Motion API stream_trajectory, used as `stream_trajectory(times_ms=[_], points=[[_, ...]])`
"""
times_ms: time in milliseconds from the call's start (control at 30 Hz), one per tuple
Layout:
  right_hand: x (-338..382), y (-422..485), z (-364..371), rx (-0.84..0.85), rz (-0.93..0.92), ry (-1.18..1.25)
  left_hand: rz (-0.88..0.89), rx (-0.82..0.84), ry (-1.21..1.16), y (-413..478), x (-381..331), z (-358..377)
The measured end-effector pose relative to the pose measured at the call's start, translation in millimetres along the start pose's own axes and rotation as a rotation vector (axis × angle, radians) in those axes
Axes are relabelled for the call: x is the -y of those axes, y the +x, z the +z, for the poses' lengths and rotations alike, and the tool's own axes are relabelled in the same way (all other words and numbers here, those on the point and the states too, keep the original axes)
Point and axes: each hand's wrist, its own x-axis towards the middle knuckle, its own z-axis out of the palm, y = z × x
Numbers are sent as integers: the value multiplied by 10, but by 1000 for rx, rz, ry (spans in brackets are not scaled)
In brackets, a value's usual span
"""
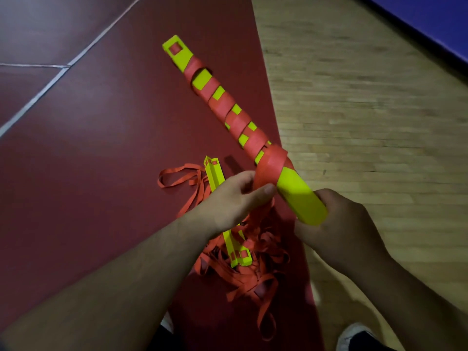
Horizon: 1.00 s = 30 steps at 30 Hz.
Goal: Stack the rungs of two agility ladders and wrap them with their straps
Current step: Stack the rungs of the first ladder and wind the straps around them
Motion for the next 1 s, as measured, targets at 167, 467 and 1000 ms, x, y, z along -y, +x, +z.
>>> stream_trajectory(times_ms=[167, 467, 1000], points=[[-21, 10, -8, -5, -8, -46, 23, -93, 76, -42, -5, -60], [-62, 25, 36, -36, 51, -87, 129, -150, 150, -75, 34, -53], [57, 8, 10, 416, 203, 762, -77, 77, -213, -43, 78, -181]])
